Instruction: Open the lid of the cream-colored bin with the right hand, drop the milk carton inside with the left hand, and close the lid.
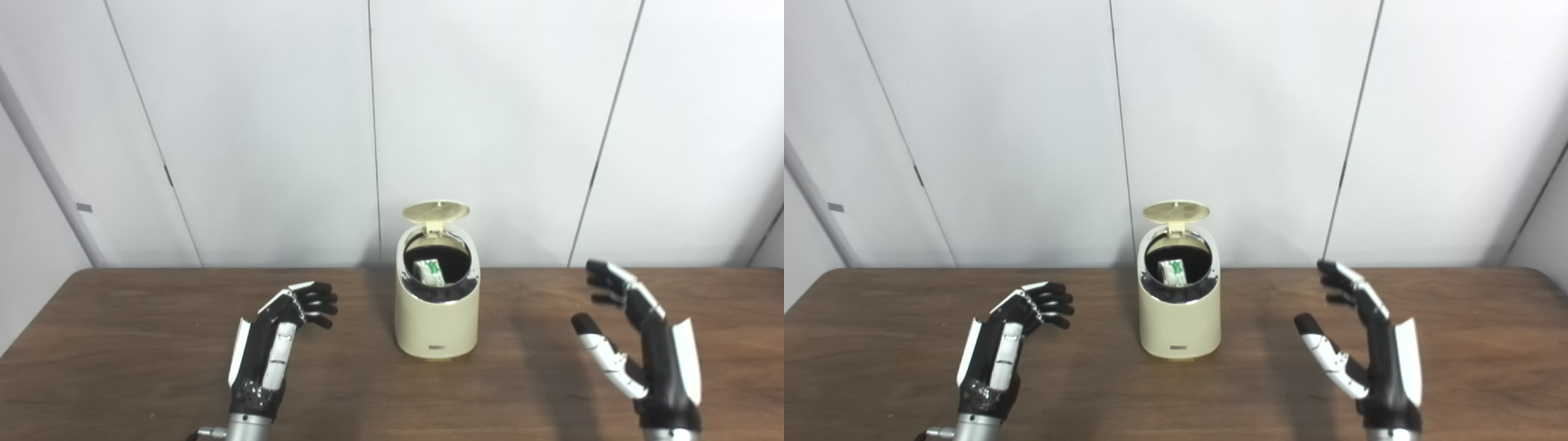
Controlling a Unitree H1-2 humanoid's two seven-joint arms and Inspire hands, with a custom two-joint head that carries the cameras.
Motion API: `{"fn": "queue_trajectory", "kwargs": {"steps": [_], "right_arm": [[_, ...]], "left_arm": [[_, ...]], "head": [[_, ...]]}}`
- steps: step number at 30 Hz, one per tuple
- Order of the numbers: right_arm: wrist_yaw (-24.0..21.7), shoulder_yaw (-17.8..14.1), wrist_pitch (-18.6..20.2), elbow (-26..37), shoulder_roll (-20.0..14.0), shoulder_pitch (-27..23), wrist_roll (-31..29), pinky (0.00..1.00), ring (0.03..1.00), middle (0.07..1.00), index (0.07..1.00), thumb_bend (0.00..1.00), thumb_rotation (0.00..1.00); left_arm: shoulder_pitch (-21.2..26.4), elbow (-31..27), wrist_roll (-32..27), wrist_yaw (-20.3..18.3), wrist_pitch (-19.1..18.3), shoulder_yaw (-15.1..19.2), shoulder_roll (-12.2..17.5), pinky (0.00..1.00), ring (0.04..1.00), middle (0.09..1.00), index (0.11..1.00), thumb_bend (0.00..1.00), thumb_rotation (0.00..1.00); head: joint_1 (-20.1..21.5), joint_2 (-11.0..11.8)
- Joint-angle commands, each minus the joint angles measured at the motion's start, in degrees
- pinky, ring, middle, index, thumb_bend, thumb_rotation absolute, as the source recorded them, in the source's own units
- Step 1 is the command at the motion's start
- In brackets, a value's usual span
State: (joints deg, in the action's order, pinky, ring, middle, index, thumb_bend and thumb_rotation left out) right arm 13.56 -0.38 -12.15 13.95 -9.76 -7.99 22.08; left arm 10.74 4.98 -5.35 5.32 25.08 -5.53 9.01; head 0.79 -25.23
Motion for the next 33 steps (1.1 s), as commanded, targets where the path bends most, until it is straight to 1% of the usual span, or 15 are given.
{"fn": "queue_trajectory", "kwargs": {"steps": [1,2,3,5,6,8,11,12,14,16,17,19,25,29,33], "right_arm": [[-3.63,0.04,0.8,4.52,-2.79,-4.05,1.95,0.79,0.872,0.884,0.871,0.6,0.9],[-5.83,0.34,3.02,6.16,-3.88,-5.46,3.32,0.86,0.923,0.92,0.906,0.68,0.96],[-7.36,0.46,4.54,7.24,-4.49,-6.36,4.23,0.9,0.951,0.937,0.926,0.74,0.98],[-12.21,1.08,10.26,10.45,-5.69,-9.4,6.55,0.95,0.966,0.955,0.949,0.84,1.0],[-14.08,1.32,12.41,11.61,-6.02,-10.52,7.32,0.9,0.96,0.955,0.959,0.88,1.0],[-18.07,2.08,16.19,13.58,-7.07,-12.9,8.39,0.85,0.961,0.96,0.976,0.91,1.0],[-23.03,3.15,20.6,15.08,-7.86,-16.83,9.79,0.71,0.954,0.977,0.985,0.93,0.98],[-24.26,3.72,21.56,15.06,-8.05,-18.12,11.15,0.7,0.955,0.976,0.981,0.94,0.98],[-27.56,5.17,23.71,14.9,-9.01,-20.59,14.23,0.75,0.969,0.971,0.967,0.93,0.99],[-31.71,6.69,26.43,14.73,-10.03,-23.31,16.43,0.84,0.99,0.963,0.957,0.93,1.0],[-33.35,7.36,27.35,14.42,-10.4,-24.68,17.11,0.9,0.996,0.961,0.952,0.93,1.0],[-35.99,8.41,28.83,13.61,-10.92,-27.03,17.98,0.94,0.999,0.95,0.938,0.92,1.0],[-41.89,12.13,30.99,8.7,-11.59,-34.39,20.95,0.84,0.956,0.926,0.913,0.91,0.97],[-44.58,14.1,31.91,3.65,-11.01,-38.65,21.24,0.85,0.97,0.924,0.912,0.95,0.95],[-46.3,15.54,32.94,0.55,-10.86,-40.84,21.34,0.87,0.974,0.919,0.9,0.93,0.92]], "left_arm": [[-0.11,-0.64,-0.36,-2.5,-0.1,0.53,0.49,0.61,0.67,0.707,0.742,0.64,0.94],[-0.6,-0.39,-0.84,-4.24,-0.81,0.31,1.17,0.68,0.723,0.756,0.786,0.65,0.96],[-0.91,-0.26,-1.19,-5.56,-1.32,0.25,1.57,0.73,0.764,0.795,0.825,0.66,0.98],[-1.28,0.83,-1.7,-8.1,-2.16,0.33,2.39,0.8,0.822,0.849,0.88,0.68,1.0],[-1.36,1.18,-1.84,-8.95,-2.53,0.53,2.51,0.83,0.846,0.872,0.903,0.7,1.0],[-1.5,1.78,-2.04,-10.2,-3.26,1.03,2.46,0.86,0.874,0.896,0.928,0.72,1.0],[-1.69,3.3,-2.03,-11.7,-3.17,1.78,2.25,0.88,0.887,0.911,0.944,0.72,0.99],[-1.75,3.83,-2.21,-12.2,-2.91,1.95,2.14,0.87,0.884,0.909,0.944,0.72,0.98],[-1.97,4.42,-2.33,-13.06,-2.52,2.27,1.85,0.87,0.878,0.908,0.941,0.7,0.97],[-2.05,4.47,-1.92,-13.38,-2.46,2.6,1.5,0.87,0.876,0.909,0.94,0.69,0.97],[-2.01,4.63,-1.71,-13.33,-2.31,2.83,1.24,0.86,0.872,0.906,0.937,0.69,0.97],[-2.0,4.94,-1.44,-13.27,-2.19,3.21,0.87,0.85,0.863,0.899,0.929,0.69,0.97],[-2.17,5.69,-0.48,-13.35,-1.73,3.91,0.04,0.83,0.84,0.881,0.916,0.7,0.97],[-2.42,5.25,-0.11,-13.27,-2.12,4.06,-0.47,0.83,0.841,0.881,0.909,0.69,0.96],[-2.79,3.85,0.32,-12.91,-3.12,4.24,-1.19,0.82,0.844,0.88,0.904,0.69,0.95]], "head": [[0.01,0.12],[0.01,0.2],[0.02,0.21],[0.12,0.27],[0.12,0.27],[0.3,0.22],[0.64,0.2],[0.64,0.2],[0.75,0.08],[0.87,-0.01],[1.06,0.01],[1.2,0.06],[1.2,0.07],[1.05,0.05],[0.99,0.08]]}}
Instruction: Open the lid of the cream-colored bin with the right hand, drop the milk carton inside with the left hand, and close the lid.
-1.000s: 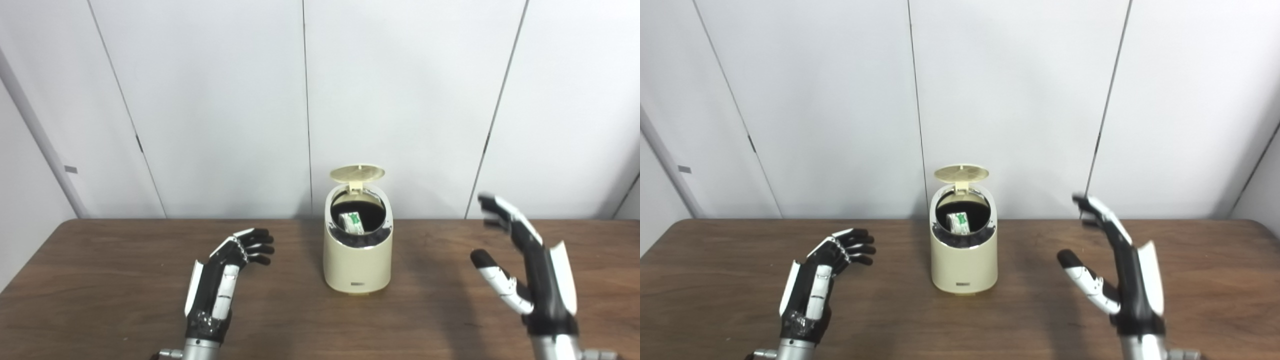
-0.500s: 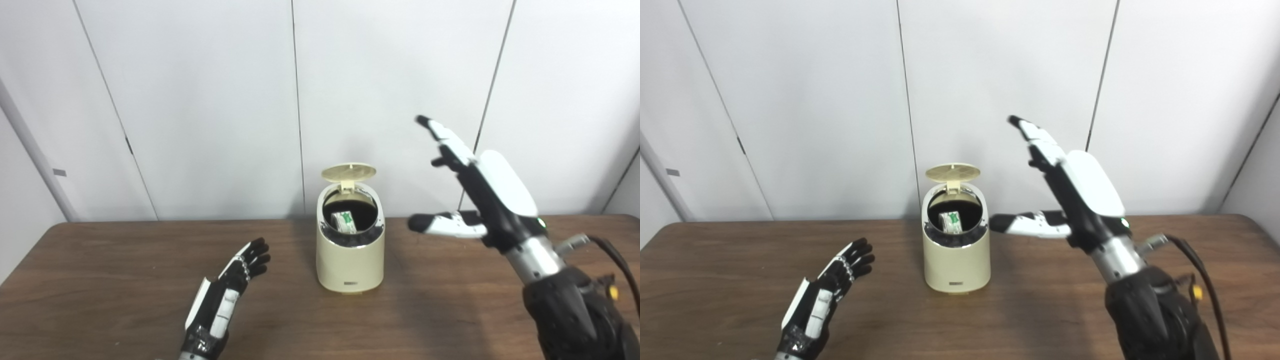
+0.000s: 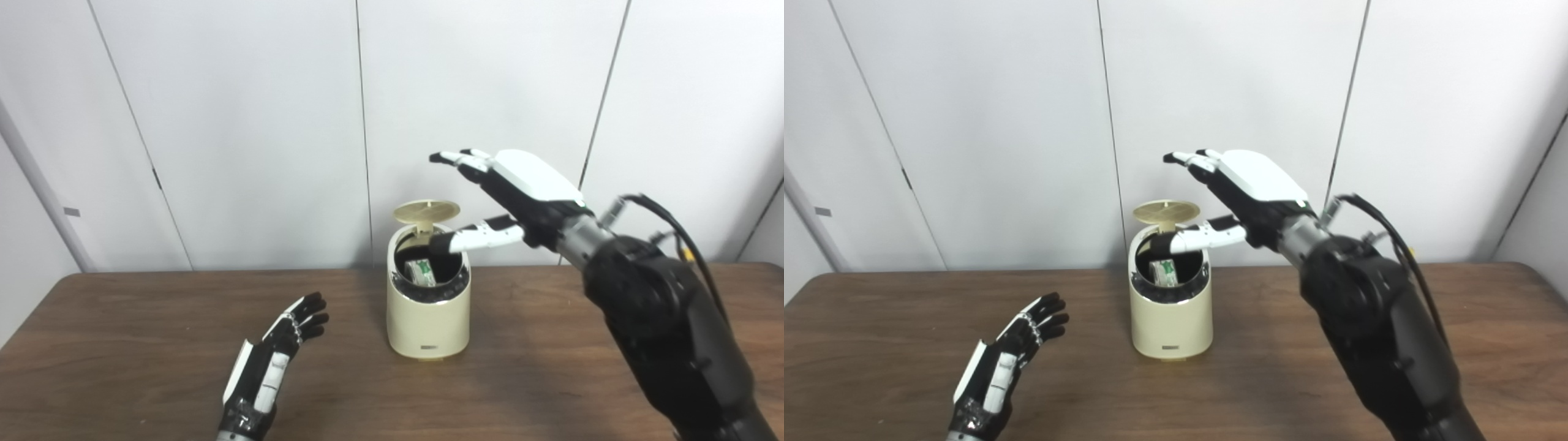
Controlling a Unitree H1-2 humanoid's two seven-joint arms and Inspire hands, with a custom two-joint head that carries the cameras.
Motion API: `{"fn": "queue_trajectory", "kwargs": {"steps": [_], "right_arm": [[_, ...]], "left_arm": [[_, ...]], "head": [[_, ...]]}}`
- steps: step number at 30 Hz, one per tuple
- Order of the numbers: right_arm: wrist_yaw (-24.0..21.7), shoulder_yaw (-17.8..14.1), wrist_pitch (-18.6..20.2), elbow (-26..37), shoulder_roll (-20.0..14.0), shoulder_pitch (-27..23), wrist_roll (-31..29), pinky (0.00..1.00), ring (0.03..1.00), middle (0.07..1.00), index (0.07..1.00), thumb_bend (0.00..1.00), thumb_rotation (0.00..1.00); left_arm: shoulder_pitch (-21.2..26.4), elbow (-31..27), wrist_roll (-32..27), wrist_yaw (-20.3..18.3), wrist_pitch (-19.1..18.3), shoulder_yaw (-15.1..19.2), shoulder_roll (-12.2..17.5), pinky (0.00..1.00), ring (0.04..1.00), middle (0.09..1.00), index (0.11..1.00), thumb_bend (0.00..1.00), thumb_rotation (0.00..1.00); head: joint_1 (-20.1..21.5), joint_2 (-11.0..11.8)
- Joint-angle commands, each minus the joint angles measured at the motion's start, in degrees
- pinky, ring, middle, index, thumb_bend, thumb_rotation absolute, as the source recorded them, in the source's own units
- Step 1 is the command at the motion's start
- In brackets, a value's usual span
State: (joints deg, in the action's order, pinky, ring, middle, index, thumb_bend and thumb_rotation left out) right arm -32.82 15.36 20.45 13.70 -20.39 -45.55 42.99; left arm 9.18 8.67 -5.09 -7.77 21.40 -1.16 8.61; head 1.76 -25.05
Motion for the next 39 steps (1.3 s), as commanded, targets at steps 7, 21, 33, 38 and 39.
{"fn": "queue_trajectory", "kwargs": {"steps": [7,21,33,38,39], "right_arm": [[0.05,1.62,0.71,-4.36,0.44,-5.21,0.9,0.88,0.967,0.906,0.877,0.93,0.9],[1.25,3.88,-1.4,-7.84,0.3,-5.68,2.48,0.92,0.977,0.919,0.885,0.92,0.89],[0.11,3.28,-1.33,-0.93,-0.66,2.26,0.96,0.98,0.964,0.867,0.853,0.93,0.91],[-1.33,3.76,-0.67,0.37,-0.99,3.8,0.79,0.96,0.956,0.855,0.847,0.95,0.94],[-1.49,3.88,-0.58,0.43,-1.07,3.96,0.87,0.95,0.955,0.854,0.846,0.95,0.94]], "left_arm": [[-1.32,0.11,0.54,0.19,1.33,0.31,-1.25,0.82,0.838,0.874,0.897,0.68,0.94],[-1.51,-0.09,2.95,1.17,1.14,1.01,-1.72,0.81,0.837,0.868,0.881,0.68,0.92],[-1.58,-1.24,3.11,1.31,0.9,1.27,-2.12,0.82,0.846,0.87,0.879,0.68,0.9],[-2.06,-2.87,3.17,1.57,-0.26,1.5,-2.64,0.82,0.839,0.864,0.878,0.69,0.9],[-2.09,-2.96,3.09,1.49,-0.26,1.52,-2.64,0.83,0.84,0.865,0.88,0.68,0.91]], "head": [[-0.32,-0.14],[-0.47,-0.29],[-0.92,-1.03],[-1.1,-1.5],[-1.12,-1.56]]}}
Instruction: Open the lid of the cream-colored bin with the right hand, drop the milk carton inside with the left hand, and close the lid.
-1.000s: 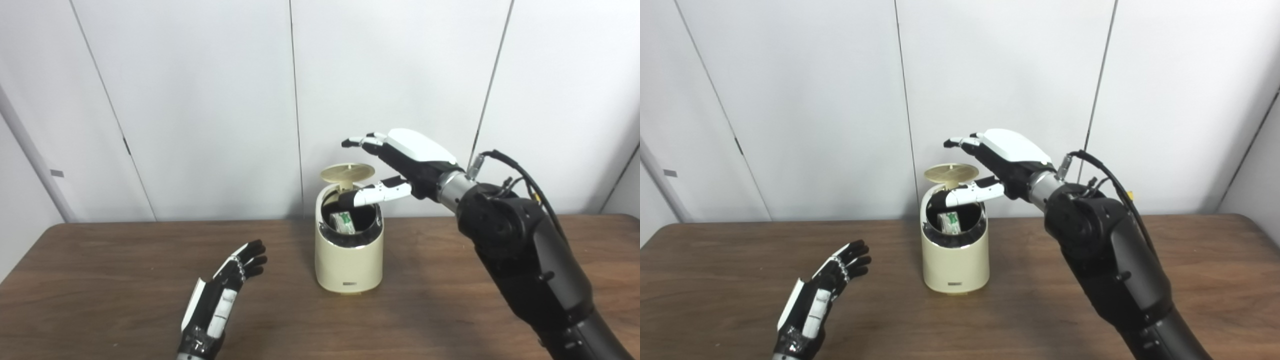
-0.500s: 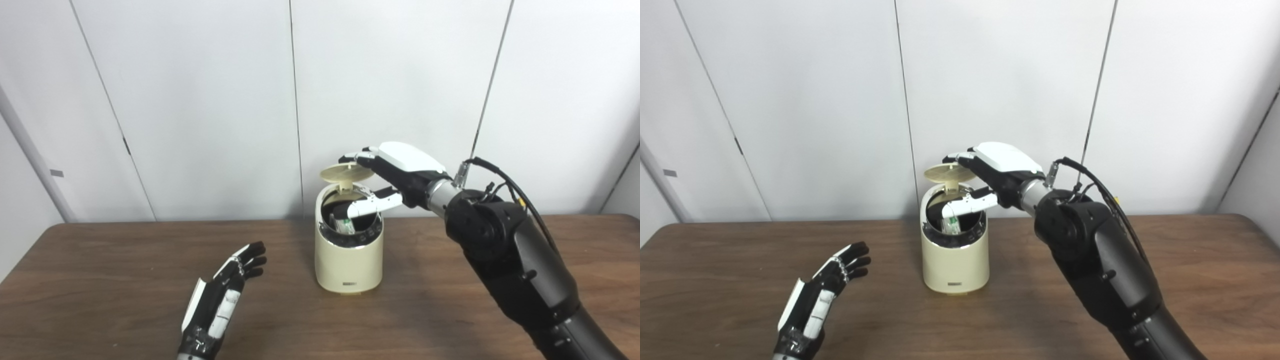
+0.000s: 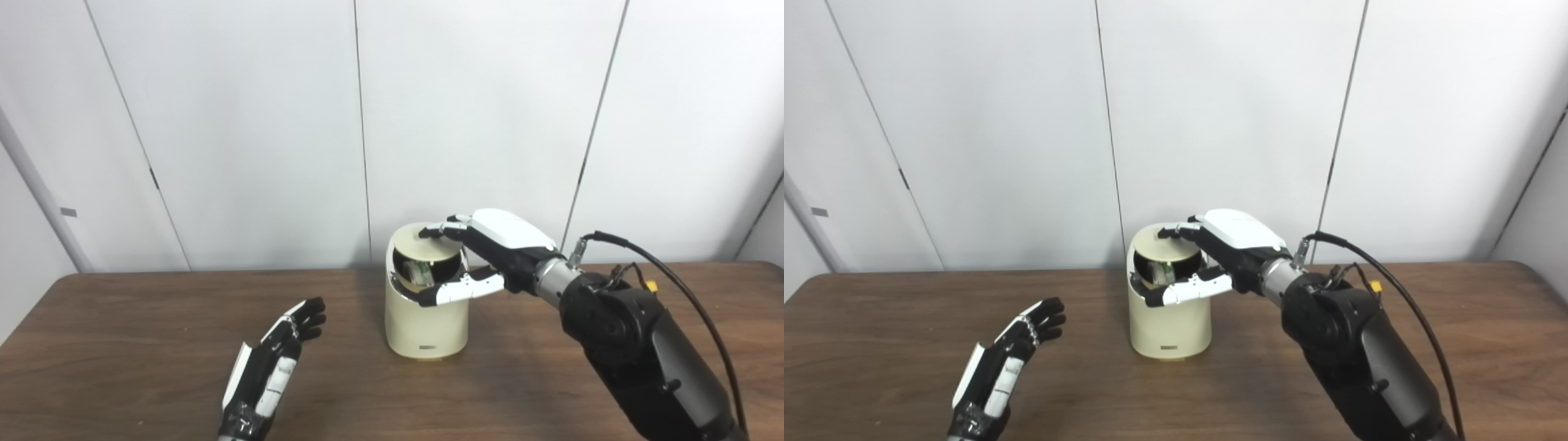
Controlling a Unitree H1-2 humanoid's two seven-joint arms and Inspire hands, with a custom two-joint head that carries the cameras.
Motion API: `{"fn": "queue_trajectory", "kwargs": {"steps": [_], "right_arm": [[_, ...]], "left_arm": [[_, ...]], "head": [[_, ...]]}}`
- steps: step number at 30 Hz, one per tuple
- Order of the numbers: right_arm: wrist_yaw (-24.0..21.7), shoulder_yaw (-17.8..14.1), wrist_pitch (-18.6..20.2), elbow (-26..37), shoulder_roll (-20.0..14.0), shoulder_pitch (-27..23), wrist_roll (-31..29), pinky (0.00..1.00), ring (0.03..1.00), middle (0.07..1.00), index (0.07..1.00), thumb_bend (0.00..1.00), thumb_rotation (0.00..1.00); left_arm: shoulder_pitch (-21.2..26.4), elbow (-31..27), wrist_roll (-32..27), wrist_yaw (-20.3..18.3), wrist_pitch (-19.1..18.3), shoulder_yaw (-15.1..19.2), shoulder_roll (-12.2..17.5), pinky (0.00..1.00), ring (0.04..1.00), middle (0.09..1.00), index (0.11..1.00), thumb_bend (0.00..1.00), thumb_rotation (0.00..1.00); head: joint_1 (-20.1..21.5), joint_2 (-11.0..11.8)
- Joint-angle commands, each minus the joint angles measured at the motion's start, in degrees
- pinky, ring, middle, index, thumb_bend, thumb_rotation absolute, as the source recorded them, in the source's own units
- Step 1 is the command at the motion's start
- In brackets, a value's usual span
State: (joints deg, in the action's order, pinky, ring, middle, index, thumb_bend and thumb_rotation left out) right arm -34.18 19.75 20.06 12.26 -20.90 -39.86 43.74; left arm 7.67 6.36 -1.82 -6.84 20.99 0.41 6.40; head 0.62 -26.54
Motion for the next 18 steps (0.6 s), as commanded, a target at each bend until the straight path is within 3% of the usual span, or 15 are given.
{"fn": "queue_trajectory", "kwargs": {"steps": [1,9,18], "right_arm": [[-0.13,-0.49,-0.19,1.87,-0.59,-1.52,0.13,0.95,0.954,0.852,0.844,0.96,0.95],[0.16,-0.63,-0.65,1.94,-0.49,-0.15,-0.27,0.95,0.949,0.843,0.835,0.94,0.94],[1.58,-0.43,-2.53,1.46,-1.06,2.25,-0.74,0.91,0.924,0.831,0.828,0.92,0.94]], "left_arm": [[-0.6,-0.75,-0.2,0.5,0.22,-0.03,-0.42,0.83,0.842,0.867,0.882,0.68,0.91],[-0.8,-1.68,-0.04,0.75,-0.64,0.15,-0.54,0.83,0.845,0.868,0.877,0.68,0.9],[-1.56,-4.85,2.07,1.84,-4.81,0.12,-0.96,0.86,0.861,0.865,0.87,0.73,0.91]], "head": [[0.0,-0.21],[-0.13,-0.76],[-0.48,-1.43]]}}
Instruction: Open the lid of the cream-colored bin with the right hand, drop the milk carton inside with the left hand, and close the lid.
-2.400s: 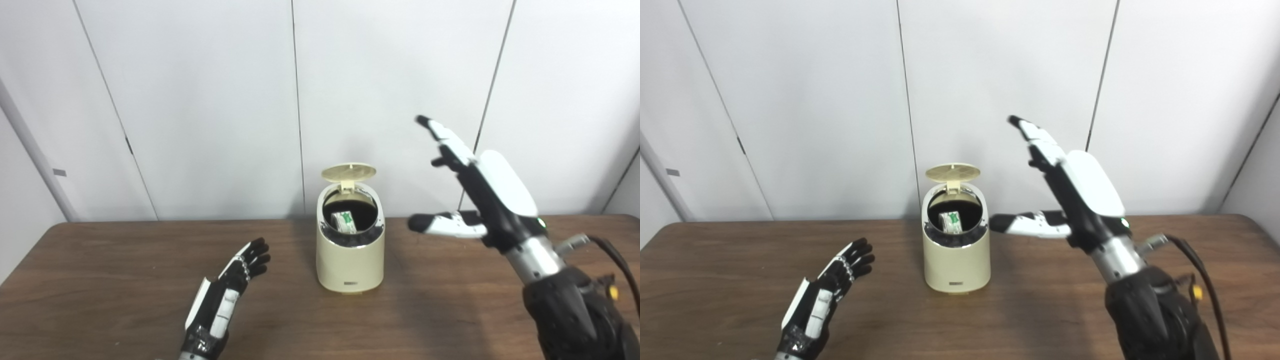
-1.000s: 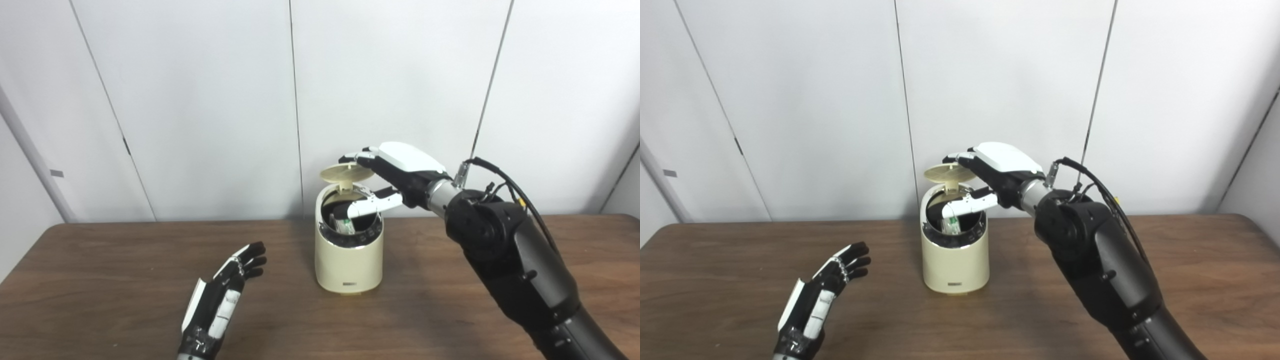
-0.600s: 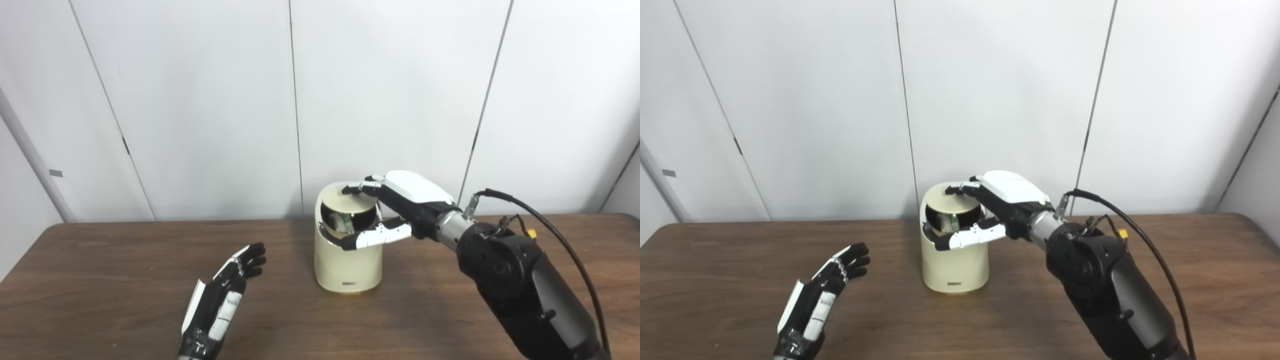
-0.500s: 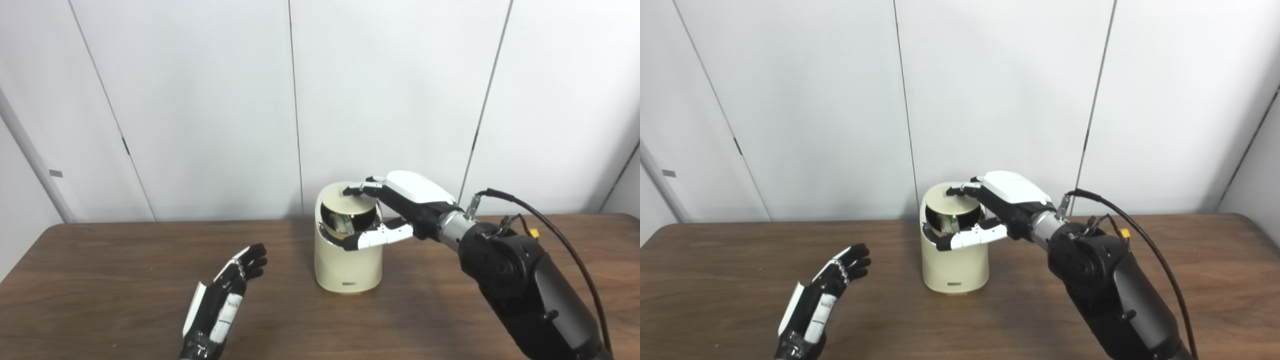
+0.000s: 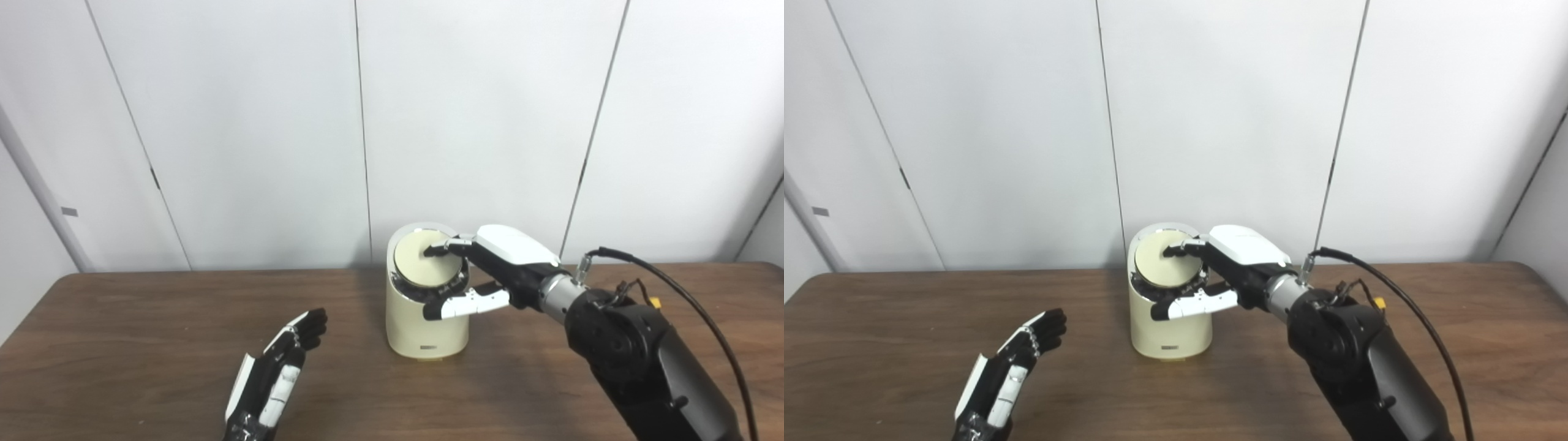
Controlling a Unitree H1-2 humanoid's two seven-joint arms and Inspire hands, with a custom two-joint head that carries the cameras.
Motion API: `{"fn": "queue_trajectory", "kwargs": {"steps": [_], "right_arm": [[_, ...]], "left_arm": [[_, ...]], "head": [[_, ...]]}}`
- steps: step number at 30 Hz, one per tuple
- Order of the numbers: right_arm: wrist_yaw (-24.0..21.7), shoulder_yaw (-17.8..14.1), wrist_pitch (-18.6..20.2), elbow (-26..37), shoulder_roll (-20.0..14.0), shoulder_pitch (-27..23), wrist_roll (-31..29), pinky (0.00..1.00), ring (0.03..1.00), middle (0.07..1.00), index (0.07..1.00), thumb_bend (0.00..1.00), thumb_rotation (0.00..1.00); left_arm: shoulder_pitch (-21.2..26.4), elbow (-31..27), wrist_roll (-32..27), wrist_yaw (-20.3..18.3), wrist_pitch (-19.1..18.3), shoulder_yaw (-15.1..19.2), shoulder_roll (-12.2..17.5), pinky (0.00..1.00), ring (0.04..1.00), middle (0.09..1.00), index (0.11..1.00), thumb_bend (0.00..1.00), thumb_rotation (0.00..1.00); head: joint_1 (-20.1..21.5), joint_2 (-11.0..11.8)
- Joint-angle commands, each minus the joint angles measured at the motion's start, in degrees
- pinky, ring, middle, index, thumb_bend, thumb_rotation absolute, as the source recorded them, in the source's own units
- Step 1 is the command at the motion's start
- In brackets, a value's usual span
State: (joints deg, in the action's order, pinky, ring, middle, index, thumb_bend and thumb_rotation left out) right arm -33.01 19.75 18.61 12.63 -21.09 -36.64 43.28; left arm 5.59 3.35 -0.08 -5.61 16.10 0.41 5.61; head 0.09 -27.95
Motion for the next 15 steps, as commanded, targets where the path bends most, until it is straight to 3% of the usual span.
{"fn": "queue_trajectory", "kwargs": {"steps": [1,8,15], "right_arm": [[0.34,-0.39,-0.87,1.21,-0.79,-0.57,-0.16,0.91,0.924,0.831,0.828,0.92,0.94],[2.69,0.26,-1.6,0.32,-0.26,1.75,2.22,0.92,0.929,0.874,0.854,0.87,0.88],[5.87,4.25,-3.61,-0.93,-1.58,3.44,13.89,0.99,0.956,0.925,0.901,0.83,0.83]], "left_arm": [[0.49,-1.9,0.47,0.73,0.04,0.1,-0.19,0.86,0.861,0.865,0.87,0.73,0.91],[0.68,-1.7,1.5,1.49,0.37,-0.13,-0.37,0.85,0.853,0.863,0.868,0.71,0.92],[0.77,-1.68,2.08,1.43,0.58,-0.46,-0.26,0.86,0.862,0.865,0.869,0.7,0.92]], "head": [[-0.01,-0.1],[-0.4,-0.26],[-0.52,-0.39]]}}
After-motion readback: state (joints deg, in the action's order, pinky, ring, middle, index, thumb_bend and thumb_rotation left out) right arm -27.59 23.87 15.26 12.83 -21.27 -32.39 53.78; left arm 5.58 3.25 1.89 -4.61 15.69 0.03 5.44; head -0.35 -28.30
